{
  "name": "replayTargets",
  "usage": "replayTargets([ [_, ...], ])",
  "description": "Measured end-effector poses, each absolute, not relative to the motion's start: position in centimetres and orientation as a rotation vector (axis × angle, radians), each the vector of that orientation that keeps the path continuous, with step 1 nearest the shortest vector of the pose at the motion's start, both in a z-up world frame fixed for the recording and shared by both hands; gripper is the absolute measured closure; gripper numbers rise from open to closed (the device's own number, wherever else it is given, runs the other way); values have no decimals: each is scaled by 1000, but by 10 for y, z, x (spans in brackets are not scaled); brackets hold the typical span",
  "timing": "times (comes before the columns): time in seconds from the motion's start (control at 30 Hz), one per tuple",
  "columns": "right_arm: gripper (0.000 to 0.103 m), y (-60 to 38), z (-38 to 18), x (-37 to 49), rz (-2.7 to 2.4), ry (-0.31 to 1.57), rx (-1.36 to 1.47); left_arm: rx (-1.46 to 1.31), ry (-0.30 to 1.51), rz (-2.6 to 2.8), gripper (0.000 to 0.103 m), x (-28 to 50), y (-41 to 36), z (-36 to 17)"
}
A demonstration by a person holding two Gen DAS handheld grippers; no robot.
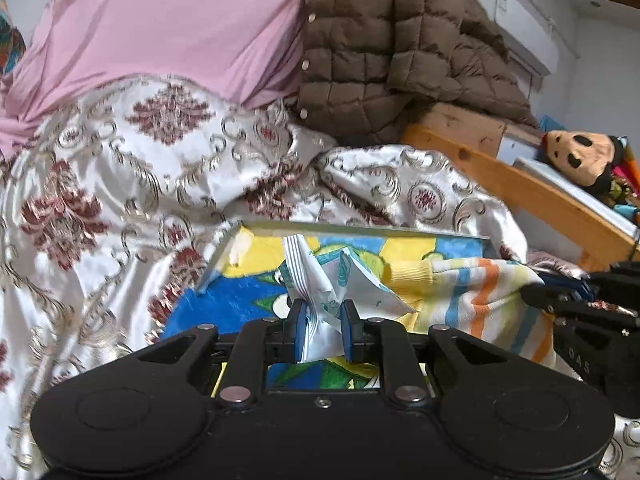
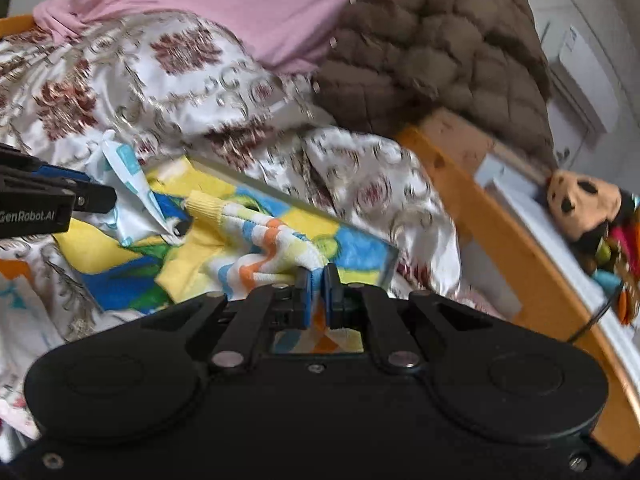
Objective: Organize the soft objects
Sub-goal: 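Carry towel and wipe pack onto the painting tray with both grippers and release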
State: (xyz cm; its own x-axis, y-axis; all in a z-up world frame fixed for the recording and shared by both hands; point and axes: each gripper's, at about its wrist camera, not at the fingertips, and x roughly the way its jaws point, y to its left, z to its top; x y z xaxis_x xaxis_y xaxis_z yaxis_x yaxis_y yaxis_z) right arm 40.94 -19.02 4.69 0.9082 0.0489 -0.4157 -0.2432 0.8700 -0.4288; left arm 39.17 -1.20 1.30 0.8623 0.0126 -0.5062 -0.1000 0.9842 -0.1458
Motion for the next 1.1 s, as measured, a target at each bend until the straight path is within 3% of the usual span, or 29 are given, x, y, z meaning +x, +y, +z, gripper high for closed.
replayTargets([
  [0.47, 99, -223, -17, 440, 117, 512, -435, -295, 743, 101, 83, 437, -8, -37],
  [0.63, 80, -229, -12, 433, 123, 517, -409, -311, 779, 91, 79, 438, -8, -40],
  [0.73, 62, -231, -11, 428, 126, 513, -395, -310, 777, 93, 74, 435, -9, -35],
  [0.9, 51, -236, 4, 420, 114, 511, -365, -316, 756, 96, 67, 428, -7, -24],
  [1.0, 41, -235, 19, 410, 105, 496, -353, -314, 732, 93, 57, 422, -5, -14],
  [1.1, 22, -235, 31, 400, 102, 469, -344, -324, 695, 90, 44, 415, -3, -1],
])
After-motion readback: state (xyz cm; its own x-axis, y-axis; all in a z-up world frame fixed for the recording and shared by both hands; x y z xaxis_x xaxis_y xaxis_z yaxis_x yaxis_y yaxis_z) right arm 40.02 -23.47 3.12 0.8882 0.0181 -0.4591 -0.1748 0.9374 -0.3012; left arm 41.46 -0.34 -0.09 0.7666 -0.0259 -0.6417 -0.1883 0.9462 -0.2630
